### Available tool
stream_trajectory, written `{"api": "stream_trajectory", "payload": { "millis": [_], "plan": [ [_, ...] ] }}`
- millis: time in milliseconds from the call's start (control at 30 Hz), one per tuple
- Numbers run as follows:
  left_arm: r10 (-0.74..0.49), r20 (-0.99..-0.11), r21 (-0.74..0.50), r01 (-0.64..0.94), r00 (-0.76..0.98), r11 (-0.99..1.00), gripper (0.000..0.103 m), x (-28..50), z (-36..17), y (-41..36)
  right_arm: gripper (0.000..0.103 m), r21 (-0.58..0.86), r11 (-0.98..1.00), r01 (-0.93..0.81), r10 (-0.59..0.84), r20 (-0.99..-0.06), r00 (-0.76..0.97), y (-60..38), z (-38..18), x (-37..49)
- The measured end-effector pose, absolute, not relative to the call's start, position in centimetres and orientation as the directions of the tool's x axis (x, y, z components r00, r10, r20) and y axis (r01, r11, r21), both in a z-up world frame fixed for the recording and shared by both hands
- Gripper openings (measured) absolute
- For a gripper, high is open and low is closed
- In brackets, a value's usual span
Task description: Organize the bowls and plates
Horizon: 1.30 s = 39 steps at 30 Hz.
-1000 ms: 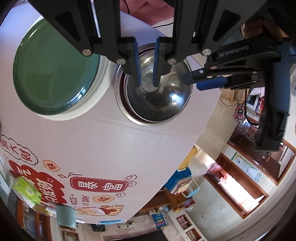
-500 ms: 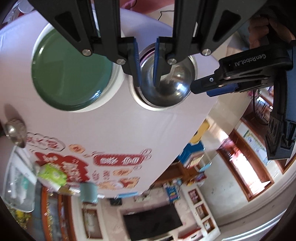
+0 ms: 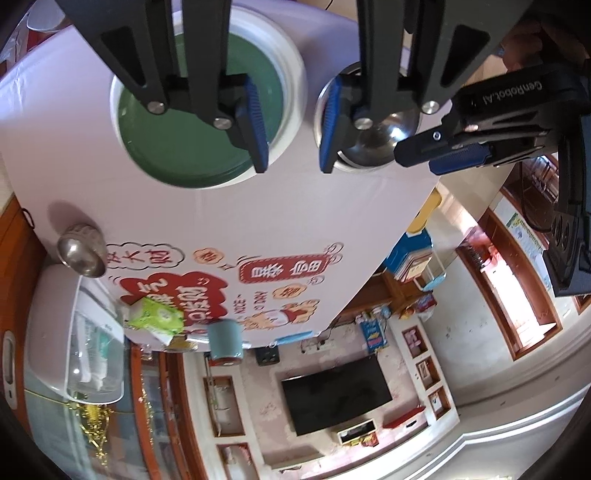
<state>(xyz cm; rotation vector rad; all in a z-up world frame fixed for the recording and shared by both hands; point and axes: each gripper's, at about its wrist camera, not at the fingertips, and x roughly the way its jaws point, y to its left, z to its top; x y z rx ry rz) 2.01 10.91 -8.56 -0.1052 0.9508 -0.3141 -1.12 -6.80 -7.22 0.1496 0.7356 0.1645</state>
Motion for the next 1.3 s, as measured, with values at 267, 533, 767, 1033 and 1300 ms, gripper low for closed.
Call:
{"api": "stream_trajectory", "payload": {
  "millis": [267,533,767,1033,1300],
  "plan": [
    [-0.294,-0.795,-0.201,0.227,0.531,0.953,0.077,2.8,-8.5,5.5,0.046,0.176,0.98,-0.089,0.185,-0.666,0.723,-11.2,-7.6,-0.6],
    [-0.268,-0.809,-0.189,0.199,0.523,0.961,0.077,4.1,-8.2,-0.8,0.06,0.166,0.983,-0.079,0.172,-0.674,0.718,-18.1,-7.0,0.8],
    [-0.248,-0.809,-0.178,0.181,0.532,0.967,0.077,5.3,-7.7,-6.2,0.064,0.162,0.984,-0.08,0.169,-0.672,0.721,-23.4,-6.6,2.2],
    [-0.235,-0.795,-0.188,0.141,0.559,0.972,0.077,6.9,-7.5,-11.3,0.068,0.137,0.986,-0.09,0.159,-0.658,0.736,-29.2,-6.0,4.7],
    [-0.229,-0.782,-0.198,0.117,0.58,0.973,0.078,8.3,-7.5,-15.4,0.069,0.1,0.991,-0.094,0.137,-0.65,0.747,-33.4,-5.9,6.1]
  ]
}}
